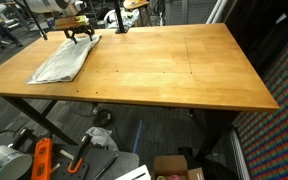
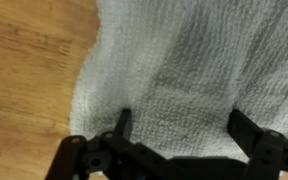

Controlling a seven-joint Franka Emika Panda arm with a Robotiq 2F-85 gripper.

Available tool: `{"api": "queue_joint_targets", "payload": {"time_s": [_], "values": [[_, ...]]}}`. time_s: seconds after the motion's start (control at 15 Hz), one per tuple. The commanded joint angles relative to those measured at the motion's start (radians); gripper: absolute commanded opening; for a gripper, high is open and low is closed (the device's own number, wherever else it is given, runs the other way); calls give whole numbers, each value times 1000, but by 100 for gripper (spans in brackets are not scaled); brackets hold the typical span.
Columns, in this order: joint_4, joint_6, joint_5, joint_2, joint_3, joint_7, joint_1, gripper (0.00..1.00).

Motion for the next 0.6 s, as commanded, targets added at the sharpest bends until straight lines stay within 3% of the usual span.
{"api": "queue_joint_targets", "payload": {"time_s": [0.0, 0.53], "values": [[80, 16, 2, 46, -30, 46, 19, 100], [155, -38, -10, 84, -66, 62, 15, 100]]}}
